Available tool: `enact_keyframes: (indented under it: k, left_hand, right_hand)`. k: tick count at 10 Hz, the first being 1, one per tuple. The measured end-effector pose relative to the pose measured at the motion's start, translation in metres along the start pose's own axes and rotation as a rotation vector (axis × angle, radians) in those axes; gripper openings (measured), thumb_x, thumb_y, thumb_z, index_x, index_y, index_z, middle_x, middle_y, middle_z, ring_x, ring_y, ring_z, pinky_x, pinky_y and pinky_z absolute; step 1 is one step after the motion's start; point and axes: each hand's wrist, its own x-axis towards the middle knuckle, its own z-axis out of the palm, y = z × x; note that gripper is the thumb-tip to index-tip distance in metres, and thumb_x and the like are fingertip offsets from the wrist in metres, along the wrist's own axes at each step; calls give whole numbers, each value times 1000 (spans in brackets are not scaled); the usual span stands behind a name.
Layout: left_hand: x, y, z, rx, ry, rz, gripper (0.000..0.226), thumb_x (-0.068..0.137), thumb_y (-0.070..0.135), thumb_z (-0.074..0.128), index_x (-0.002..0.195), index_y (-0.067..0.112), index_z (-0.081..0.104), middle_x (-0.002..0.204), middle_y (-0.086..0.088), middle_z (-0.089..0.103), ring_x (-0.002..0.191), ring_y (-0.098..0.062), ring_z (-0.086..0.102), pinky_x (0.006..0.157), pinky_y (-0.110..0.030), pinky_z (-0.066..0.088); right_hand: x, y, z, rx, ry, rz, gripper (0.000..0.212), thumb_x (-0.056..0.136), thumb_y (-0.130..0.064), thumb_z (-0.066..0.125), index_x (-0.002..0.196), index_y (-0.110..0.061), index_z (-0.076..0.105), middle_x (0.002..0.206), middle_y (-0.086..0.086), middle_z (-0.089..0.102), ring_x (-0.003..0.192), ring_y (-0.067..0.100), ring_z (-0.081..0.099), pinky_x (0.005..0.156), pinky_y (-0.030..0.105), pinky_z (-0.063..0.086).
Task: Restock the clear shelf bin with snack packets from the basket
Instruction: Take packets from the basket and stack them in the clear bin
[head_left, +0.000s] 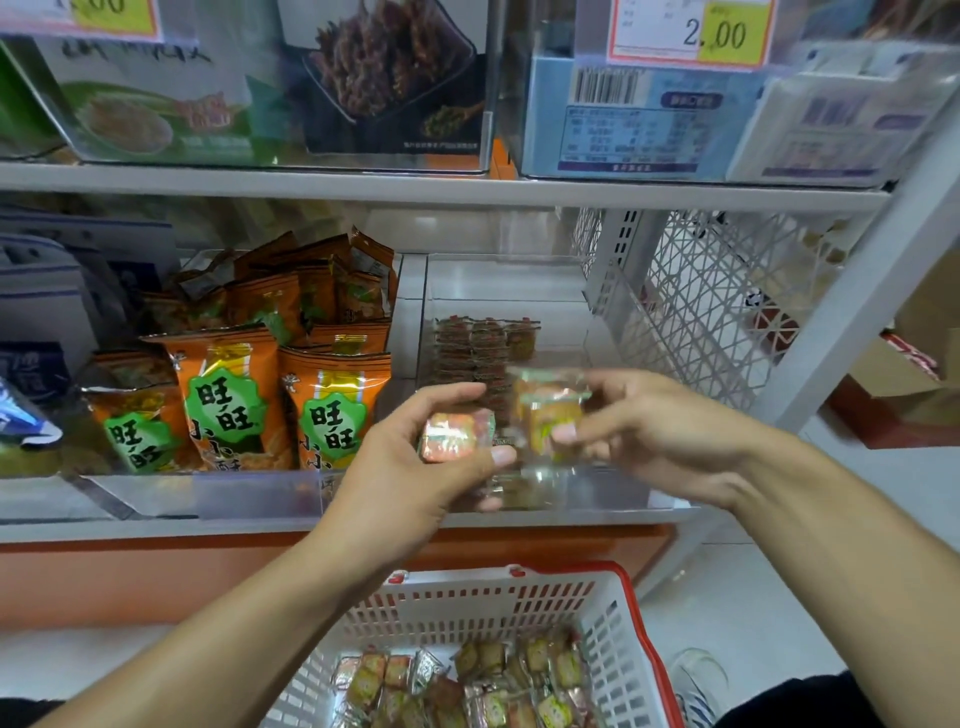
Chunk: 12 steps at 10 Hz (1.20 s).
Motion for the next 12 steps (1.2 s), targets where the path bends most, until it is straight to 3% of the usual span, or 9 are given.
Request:
enact_keyframes:
  k: [1, 2, 3, 6, 7, 8, 9, 10, 12]
  left_hand:
    - [9, 0, 10, 42, -4, -7, 45, 71, 21, 88, 112, 35, 73, 116, -5, 67, 72, -22, 75, 71, -40, 65]
    - [18, -3, 18, -21, -23, -65, 34, 84, 9, 81, 113, 23, 72, 107, -9, 69, 76, -21, 75, 72, -42, 65]
    - [26, -5, 22, -65, -15, -132, 29, 89, 7, 76, 113, 23, 70, 107, -12, 70, 79, -23, 76, 75, -43, 65]
    - [37, -8, 16, -75, 29, -167, 26, 86, 7, 80, 106, 24, 73, 115, -14, 67, 98, -29, 75, 71, -34, 64]
    - [36, -8, 15, -80, 16, -182, 26, 85, 10, 81, 104, 27, 74, 116, -13, 66, 97, -27, 75, 72, -34, 64]
    - [36, -10, 17, -88, 13, -197, 23, 86, 13, 81, 101, 29, 75, 115, -13, 67, 91, -23, 77, 73, -35, 64]
    - [37, -10, 18, -134, 8, -219, 19, 88, 13, 78, 98, 29, 77, 119, -14, 65, 91, -23, 77, 73, -37, 64]
    - [39, -9, 19, -235, 0, -251, 27, 93, 0, 67, 101, 24, 77, 123, -16, 64, 93, -30, 77, 75, -41, 64]
    - [39, -2, 18, -393, 11, -246, 44, 95, -14, 48, 117, 17, 70, 128, -19, 61, 104, -39, 72, 79, -48, 64]
  right_hand:
    - [36, -3, -16, -375, 383, -126, 47, 74, 12, 73, 116, -8, 66, 101, 10, 76, 92, 20, 73, 80, 18, 57]
    - [78, 9, -31, -769, 573, -111, 40, 73, 0, 79, 104, -19, 64, 100, 9, 70, 86, 15, 66, 69, 24, 52]
    - [116, 22, -48, -667, 604, -53, 45, 79, -2, 78, 118, -10, 58, 111, 13, 68, 89, 22, 65, 72, 33, 57]
    - [168, 26, -72, -701, 613, 39, 68, 77, -6, 79, 137, -20, 48, 132, 13, 58, 113, 25, 60, 102, 41, 51]
    - [173, 28, -74, -673, 659, 13, 58, 81, -5, 74, 120, -32, 39, 129, 12, 57, 114, 29, 62, 99, 43, 54]
    - [172, 25, -63, -557, 545, -9, 23, 99, -11, 53, 89, -22, 71, 91, 13, 71, 67, 21, 73, 56, 26, 59]
    - [173, 28, -58, -659, 618, -18, 32, 102, -13, 50, 95, -13, 82, 95, 15, 72, 75, 23, 75, 59, 23, 57]
    - [182, 37, -69, -808, 738, 63, 68, 88, -13, 71, 148, -16, 41, 136, 15, 56, 122, 32, 58, 101, 38, 51]
    - [159, 16, -59, -894, 787, -136, 66, 87, -13, 73, 146, -16, 43, 142, 15, 49, 125, 28, 55, 94, 24, 42]
